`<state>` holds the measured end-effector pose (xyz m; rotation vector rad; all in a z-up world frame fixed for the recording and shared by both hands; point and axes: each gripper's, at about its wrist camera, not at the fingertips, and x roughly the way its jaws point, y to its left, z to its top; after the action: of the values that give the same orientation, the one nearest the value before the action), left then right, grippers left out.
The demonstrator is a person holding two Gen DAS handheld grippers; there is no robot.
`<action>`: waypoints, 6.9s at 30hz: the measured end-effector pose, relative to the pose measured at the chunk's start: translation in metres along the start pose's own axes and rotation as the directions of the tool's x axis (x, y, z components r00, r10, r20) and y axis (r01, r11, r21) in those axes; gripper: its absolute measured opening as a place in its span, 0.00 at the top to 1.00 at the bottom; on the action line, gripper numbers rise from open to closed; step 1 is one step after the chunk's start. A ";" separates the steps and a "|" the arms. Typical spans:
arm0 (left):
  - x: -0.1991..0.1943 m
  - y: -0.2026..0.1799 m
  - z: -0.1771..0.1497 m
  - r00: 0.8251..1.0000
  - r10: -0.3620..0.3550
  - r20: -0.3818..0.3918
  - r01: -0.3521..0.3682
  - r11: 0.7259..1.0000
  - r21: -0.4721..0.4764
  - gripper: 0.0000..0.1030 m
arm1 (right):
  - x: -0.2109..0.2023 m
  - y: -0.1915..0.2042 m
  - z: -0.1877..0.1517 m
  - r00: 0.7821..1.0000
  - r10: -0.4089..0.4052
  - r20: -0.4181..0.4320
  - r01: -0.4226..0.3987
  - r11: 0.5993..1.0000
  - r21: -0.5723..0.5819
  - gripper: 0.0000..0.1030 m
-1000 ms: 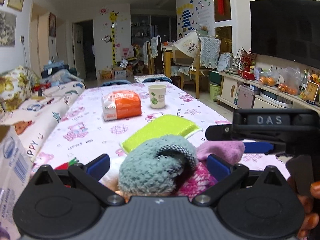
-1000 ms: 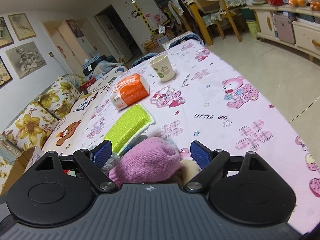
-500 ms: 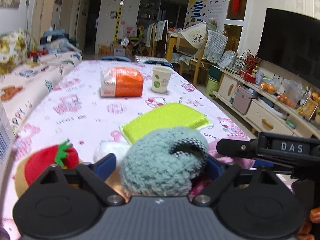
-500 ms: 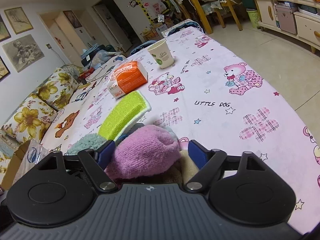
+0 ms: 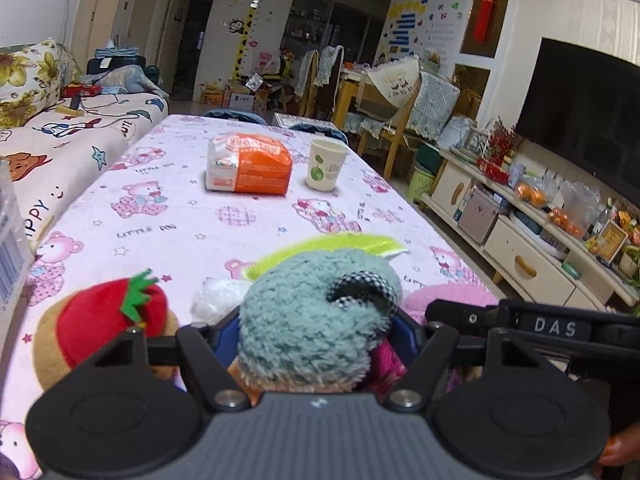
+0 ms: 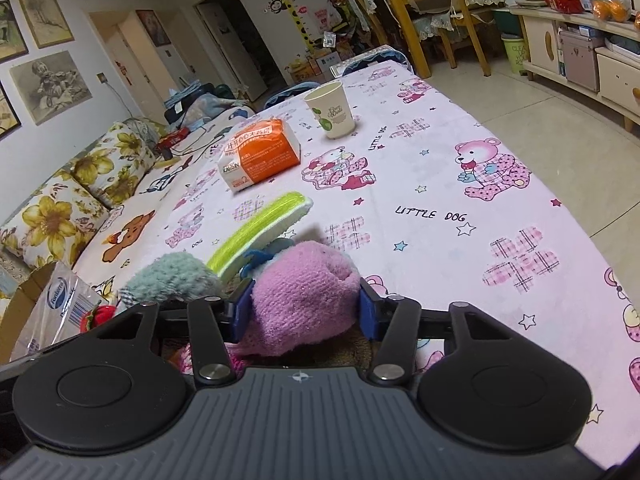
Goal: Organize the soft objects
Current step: 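Grasp the teal knit hat with left tool while right tool grasps pink knit mitten, then carry the teal hat into the box with left tool while right tool drops the pink mitten in, then move both open tools back over the remaining toys on the table, then grasp the pink-purple knit mitten with left tool while right tool grasps brown plush toy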
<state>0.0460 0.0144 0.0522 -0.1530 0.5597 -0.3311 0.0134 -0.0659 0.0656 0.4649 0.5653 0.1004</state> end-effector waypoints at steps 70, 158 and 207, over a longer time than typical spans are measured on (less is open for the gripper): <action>-0.156 0.186 -0.001 0.839 0.527 0.135 -0.400 0.766 -0.503 0.28 | 0.040 0.139 -0.016 0.880 0.460 -0.116 -0.470 0.809 -0.353 0.36; -0.072 0.031 0.005 0.871 0.429 0.238 -0.448 0.894 0.028 0.01 | 0.022 0.072 -0.005 0.987 0.008 0.163 0.025 0.980 -0.200 0.00; 0.003 -0.074 -0.054 0.999 0.053 0.001 -0.047 0.886 0.462 0.11 | 0.022 -0.003 -0.009 0.995 -0.035 -0.091 0.030 0.998 -0.058 0.00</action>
<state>-0.0002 -0.0587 0.0229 0.3264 0.4811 -0.4066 0.0268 -0.0602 0.0473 0.3974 0.6586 0.1069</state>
